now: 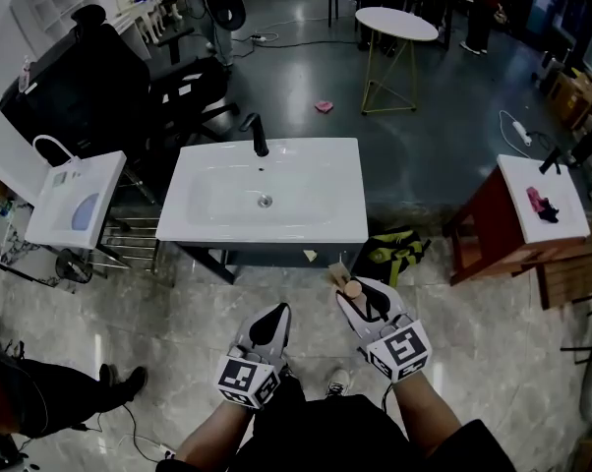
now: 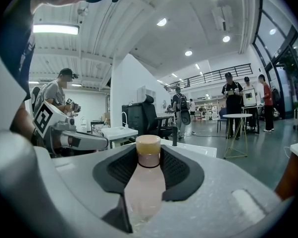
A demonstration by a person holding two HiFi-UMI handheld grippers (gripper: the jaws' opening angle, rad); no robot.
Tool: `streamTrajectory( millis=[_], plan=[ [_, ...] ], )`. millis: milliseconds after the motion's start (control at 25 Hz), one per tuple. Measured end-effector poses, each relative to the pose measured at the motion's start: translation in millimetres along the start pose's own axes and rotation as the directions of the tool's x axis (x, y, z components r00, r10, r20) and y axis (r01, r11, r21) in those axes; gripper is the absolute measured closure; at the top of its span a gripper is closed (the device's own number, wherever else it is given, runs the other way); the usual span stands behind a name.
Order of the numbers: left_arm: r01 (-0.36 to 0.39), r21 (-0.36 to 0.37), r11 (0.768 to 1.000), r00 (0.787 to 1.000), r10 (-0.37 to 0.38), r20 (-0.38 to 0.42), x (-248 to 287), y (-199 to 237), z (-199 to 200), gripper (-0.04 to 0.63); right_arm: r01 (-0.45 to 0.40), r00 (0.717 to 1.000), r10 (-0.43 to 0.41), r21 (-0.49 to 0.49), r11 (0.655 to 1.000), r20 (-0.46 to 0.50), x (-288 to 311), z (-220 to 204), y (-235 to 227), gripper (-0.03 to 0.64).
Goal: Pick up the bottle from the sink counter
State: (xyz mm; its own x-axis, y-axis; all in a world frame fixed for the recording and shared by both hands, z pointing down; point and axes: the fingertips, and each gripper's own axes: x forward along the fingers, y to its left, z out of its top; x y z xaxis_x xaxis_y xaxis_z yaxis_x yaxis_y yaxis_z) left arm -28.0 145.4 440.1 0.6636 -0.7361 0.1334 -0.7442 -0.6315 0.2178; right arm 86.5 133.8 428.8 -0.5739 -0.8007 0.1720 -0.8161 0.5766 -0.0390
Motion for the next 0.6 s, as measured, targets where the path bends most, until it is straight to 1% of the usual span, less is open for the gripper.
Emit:
streamTrajectory(
  millis=[600],
  plan=[
    [0.0,0.0,1.0,1.0,0.0,0.008,1,-13,-4,0.592,-0.003,1.0,0.003,-0.011,1.0,0.003,-11,-2,-3,0.479]
  ],
)
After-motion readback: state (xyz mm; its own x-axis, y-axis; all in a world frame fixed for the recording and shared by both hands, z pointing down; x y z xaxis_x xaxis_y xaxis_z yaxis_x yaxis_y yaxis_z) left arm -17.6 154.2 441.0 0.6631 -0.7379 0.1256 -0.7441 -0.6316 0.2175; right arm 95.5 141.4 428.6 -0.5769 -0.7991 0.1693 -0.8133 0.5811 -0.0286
